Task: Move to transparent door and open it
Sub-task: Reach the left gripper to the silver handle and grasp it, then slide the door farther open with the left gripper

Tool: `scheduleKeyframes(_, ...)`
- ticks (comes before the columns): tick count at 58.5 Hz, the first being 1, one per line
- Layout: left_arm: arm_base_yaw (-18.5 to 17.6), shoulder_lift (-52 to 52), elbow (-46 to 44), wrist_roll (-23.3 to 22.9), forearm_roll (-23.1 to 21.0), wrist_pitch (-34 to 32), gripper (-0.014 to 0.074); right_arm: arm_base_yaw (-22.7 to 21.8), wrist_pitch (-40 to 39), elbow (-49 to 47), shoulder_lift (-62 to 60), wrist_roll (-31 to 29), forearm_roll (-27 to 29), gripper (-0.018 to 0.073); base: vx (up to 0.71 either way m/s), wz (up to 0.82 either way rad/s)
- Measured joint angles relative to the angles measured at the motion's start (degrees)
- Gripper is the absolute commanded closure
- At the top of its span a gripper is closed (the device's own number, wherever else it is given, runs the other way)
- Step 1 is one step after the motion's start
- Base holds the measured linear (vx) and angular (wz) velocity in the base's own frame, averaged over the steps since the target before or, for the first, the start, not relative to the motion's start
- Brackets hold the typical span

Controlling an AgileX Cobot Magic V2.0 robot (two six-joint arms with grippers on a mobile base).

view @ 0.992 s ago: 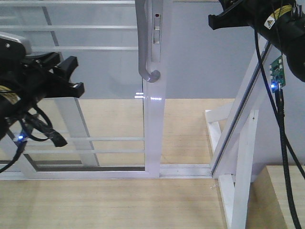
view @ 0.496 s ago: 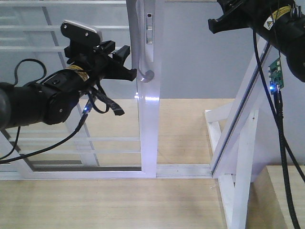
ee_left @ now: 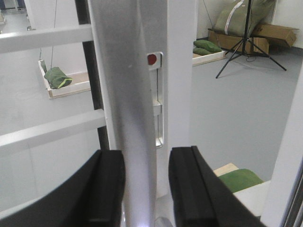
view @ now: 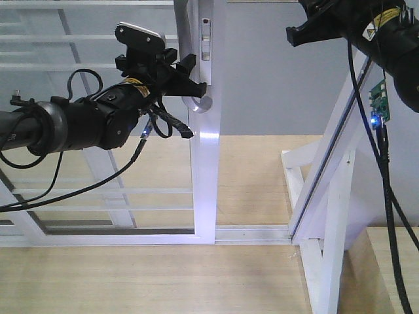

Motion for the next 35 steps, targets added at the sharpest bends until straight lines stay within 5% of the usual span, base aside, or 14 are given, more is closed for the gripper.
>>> scheduleKeyframes(35,0.00,5.59,-8.67,1.18,-2.62,2.53,0.0215,0.00,-0.29,0.00,0.00,0.00,0.00,0.0209,0.00,0.00)
